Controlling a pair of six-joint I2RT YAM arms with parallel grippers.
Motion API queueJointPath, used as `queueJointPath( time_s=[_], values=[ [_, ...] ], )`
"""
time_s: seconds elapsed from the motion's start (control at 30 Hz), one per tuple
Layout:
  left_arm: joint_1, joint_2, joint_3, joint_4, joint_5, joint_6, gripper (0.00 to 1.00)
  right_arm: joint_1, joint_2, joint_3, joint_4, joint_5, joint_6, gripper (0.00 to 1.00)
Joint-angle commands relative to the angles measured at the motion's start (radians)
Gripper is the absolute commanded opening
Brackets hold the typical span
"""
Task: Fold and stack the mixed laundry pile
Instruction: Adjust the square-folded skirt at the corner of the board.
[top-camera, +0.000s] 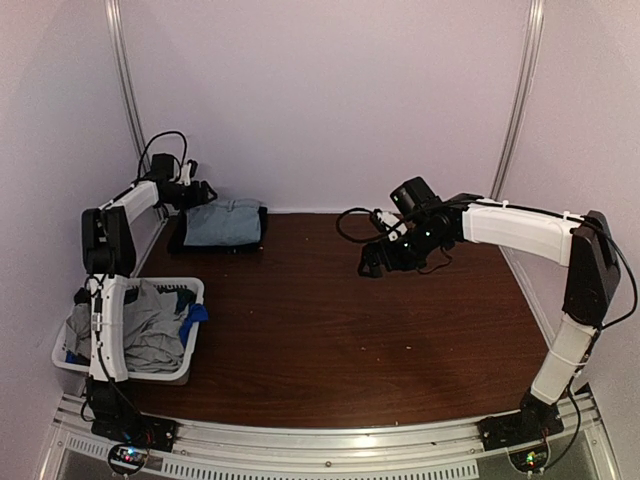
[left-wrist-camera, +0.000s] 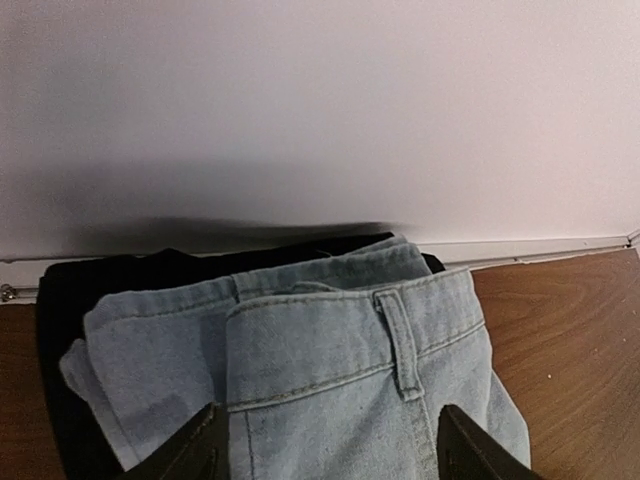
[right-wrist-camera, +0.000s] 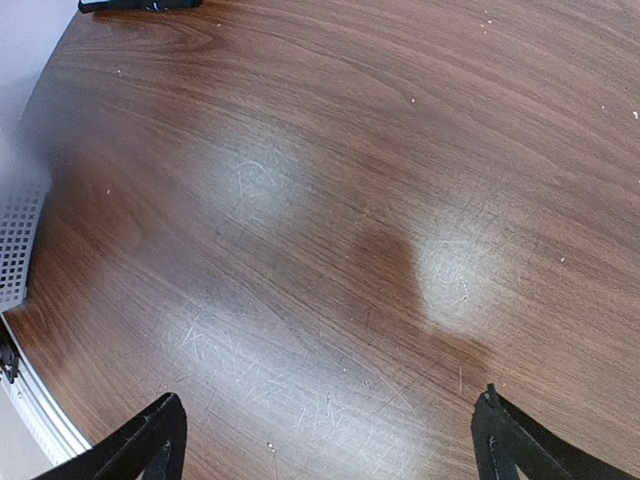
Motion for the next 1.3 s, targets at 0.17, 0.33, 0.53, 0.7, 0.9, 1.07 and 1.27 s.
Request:
queueJointPath(
  time_s=[0.17,0.33,0.53,0.7,0.9,1.07,1.27],
  values=[
    [0.003,0.134,0.135,-0.027,-0.086,-0.018,0.77,0.002,-0.014,-0.007,0.006,-0.002,0.017,1.00],
    [0.002,0.159,0.149,-0.044,-0.090,-0.007,0.69,0.003,-0.008,-0.005,0.009,-0.004,0.016,1.00],
    [0.023,0.117,0.101,0.057,0.061,-0.053,0.21,0.003,-0.003,0.000,0.006,-0.008,0.010,1.00],
    [0.060,0.063,0.051,0.167,0.067,-0.156,0.03,0.003,-0.013,-0.011,0.004,-0.004,0.009,1.00],
    [0.071,0.128,0.143,0.097,0.020,-0.127,0.02,0.002,-0.024,-0.032,0.014,-0.007,0.019,1.00],
    [0.070,0.172,0.141,0.087,0.008,-0.115,0.13,0.002,-0.022,-0.031,0.010,-0.009,0.015,1.00],
    [0.056,0.187,0.145,0.012,-0.072,-0.024,0.41,0.003,-0.013,-0.021,-0.003,-0.013,-0.002,1.00]
  ],
)
